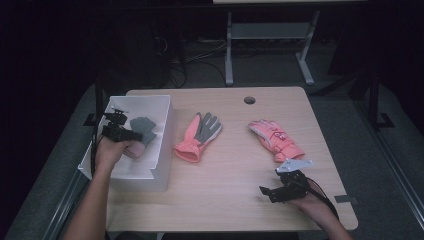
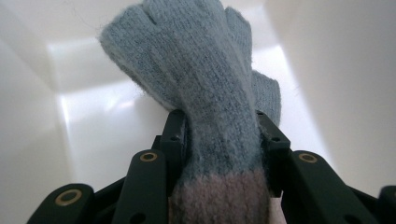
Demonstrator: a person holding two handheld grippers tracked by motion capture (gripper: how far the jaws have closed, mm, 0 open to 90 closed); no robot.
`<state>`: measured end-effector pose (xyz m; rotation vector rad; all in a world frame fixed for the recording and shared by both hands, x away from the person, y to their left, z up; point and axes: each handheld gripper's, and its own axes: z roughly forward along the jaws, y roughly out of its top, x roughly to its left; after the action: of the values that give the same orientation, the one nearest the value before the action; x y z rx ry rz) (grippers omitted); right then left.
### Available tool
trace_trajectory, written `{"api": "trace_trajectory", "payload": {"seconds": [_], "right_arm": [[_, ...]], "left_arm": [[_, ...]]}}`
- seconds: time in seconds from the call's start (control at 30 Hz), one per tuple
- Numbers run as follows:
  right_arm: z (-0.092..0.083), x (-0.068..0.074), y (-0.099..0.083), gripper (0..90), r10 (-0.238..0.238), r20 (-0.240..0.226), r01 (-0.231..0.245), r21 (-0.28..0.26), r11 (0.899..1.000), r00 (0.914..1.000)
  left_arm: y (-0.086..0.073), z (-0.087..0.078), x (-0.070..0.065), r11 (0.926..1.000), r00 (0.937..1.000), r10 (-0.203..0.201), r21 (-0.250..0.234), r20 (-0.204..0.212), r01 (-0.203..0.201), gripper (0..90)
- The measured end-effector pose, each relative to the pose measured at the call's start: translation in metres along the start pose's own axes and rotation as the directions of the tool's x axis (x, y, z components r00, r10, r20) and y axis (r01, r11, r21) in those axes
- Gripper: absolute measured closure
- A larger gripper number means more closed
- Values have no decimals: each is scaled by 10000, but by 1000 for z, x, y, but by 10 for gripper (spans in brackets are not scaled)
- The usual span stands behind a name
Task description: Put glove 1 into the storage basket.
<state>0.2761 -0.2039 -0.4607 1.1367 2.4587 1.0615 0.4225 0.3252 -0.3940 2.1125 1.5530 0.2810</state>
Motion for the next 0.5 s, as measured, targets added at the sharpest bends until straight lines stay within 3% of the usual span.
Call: {"api": "trace_trajectory", "payload": {"seconds": [0.3, 0.5], "right_arm": [[0, 0, 0, 122, -2, -12, 3, 20, 10000, 10000], [1, 0, 0, 122, -87, -10, 87, 64, 9999, 10000]], "left_arm": [[-11, 21, 5, 9980, 9999, -17, 633, -118, 24, 610], [-16, 25, 10, 9968, 9993, -323, 723, -167, 334, 523]]}}
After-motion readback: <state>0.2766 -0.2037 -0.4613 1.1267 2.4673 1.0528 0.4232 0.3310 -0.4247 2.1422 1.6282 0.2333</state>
